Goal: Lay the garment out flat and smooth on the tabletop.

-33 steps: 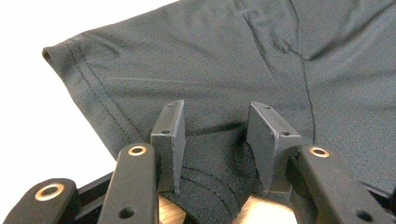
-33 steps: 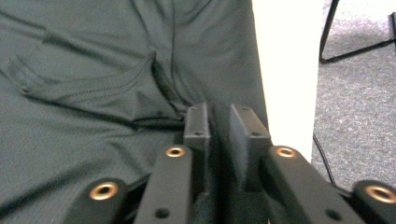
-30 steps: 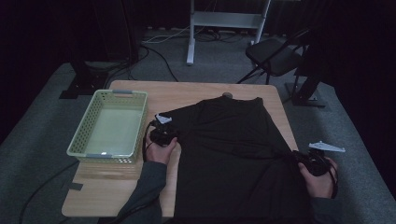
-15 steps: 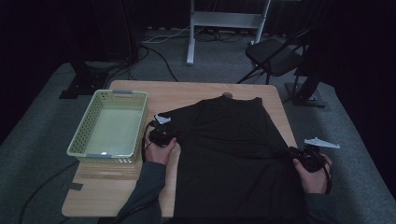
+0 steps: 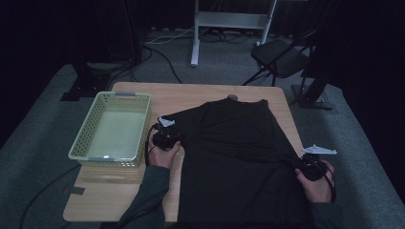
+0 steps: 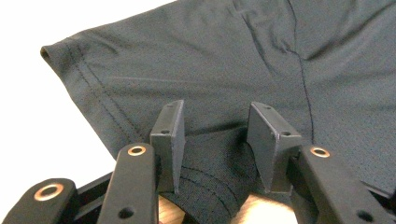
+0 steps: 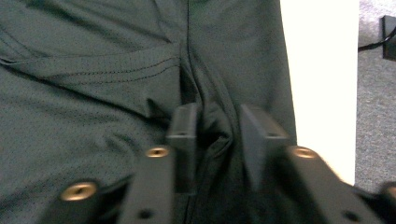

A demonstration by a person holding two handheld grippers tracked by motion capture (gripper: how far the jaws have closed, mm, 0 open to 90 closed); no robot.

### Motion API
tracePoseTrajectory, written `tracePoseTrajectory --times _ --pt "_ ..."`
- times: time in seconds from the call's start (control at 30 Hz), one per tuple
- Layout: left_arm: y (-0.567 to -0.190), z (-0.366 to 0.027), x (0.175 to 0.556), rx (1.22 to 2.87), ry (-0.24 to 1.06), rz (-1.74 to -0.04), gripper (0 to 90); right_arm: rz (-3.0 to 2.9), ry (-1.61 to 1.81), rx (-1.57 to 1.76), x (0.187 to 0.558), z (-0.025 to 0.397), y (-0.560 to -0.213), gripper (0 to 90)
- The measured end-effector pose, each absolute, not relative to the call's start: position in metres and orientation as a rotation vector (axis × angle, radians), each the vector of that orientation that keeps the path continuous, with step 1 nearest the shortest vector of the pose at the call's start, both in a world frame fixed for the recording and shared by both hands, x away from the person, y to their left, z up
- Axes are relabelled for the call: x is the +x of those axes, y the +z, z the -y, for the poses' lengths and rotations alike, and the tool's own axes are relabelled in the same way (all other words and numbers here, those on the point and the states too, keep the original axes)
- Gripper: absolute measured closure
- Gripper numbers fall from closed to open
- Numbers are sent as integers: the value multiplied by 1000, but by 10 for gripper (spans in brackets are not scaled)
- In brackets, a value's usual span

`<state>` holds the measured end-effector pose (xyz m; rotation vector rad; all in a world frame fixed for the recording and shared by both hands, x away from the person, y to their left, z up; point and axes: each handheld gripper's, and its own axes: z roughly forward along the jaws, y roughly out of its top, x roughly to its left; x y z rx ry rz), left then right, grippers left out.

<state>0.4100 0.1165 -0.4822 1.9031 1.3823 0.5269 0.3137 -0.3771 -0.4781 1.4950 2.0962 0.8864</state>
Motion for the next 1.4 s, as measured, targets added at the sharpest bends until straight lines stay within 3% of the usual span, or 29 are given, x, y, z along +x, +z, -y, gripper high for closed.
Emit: tracePoseTrajectory --times 0.07,0.2,0.77,1.0,1.4 --pt "-482 -117 410 1903 526 -1382 579 -2094 901 1510 315 380 -477 777" --pt "-482 -117 410 1903 523 -1383 579 -2057 907 1531 316 390 -474 812" --pt "-482 -117 410 1901 520 -1384 580 -1948 843 1568 324 435 -464 827" --pt "-482 -116 410 1904 529 -1384 579 -1916 872 1580 324 435 -457 681" --pt "-482 -117 410 1902 523 -1384 578 -2022 847 1580 353 400 -465 648"
